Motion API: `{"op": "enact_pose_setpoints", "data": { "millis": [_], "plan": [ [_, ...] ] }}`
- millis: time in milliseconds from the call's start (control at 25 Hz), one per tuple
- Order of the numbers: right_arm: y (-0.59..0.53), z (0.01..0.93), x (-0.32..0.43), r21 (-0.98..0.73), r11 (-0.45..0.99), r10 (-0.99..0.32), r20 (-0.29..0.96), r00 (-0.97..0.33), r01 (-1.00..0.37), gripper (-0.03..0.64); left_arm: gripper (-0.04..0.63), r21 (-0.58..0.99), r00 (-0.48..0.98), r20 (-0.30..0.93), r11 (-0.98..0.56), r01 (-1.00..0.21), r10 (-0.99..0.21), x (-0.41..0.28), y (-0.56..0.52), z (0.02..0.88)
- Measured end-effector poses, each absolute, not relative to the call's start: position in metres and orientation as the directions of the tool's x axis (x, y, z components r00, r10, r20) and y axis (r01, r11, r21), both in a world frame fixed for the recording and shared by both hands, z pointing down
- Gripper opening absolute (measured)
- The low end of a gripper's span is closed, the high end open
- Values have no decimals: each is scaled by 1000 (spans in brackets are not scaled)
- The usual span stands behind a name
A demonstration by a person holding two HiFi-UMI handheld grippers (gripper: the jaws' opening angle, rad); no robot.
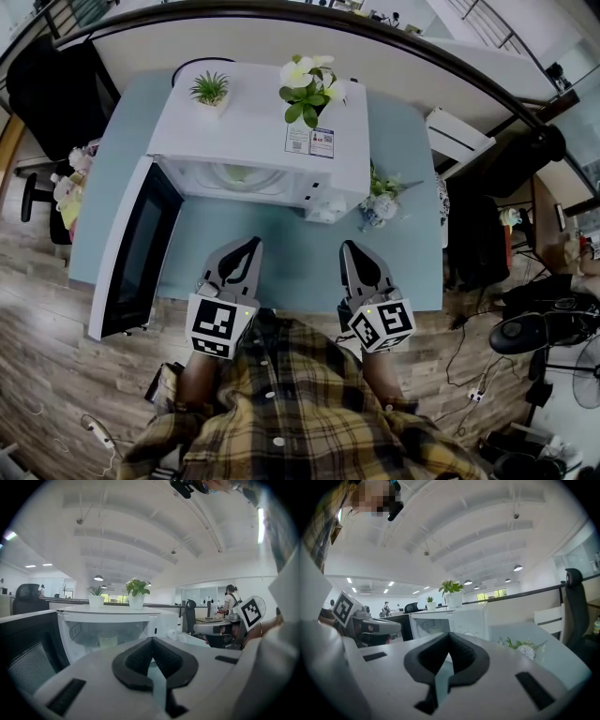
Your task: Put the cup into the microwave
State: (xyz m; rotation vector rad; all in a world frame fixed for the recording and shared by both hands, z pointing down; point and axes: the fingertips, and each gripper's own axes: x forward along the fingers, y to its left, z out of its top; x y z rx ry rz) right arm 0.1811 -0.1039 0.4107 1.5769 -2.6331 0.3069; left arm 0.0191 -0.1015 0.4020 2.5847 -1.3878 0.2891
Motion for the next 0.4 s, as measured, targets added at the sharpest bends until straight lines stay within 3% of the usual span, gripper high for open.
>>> {"op": "enact_pose_setpoints", "data": {
  "millis": [400],
  "plan": [
    [-105, 411, 180, -141, 465, -863, 148, -483, -874, 3, -8, 78, 541, 261, -542, -837, -799, 21, -102, 401]
  ]
}}
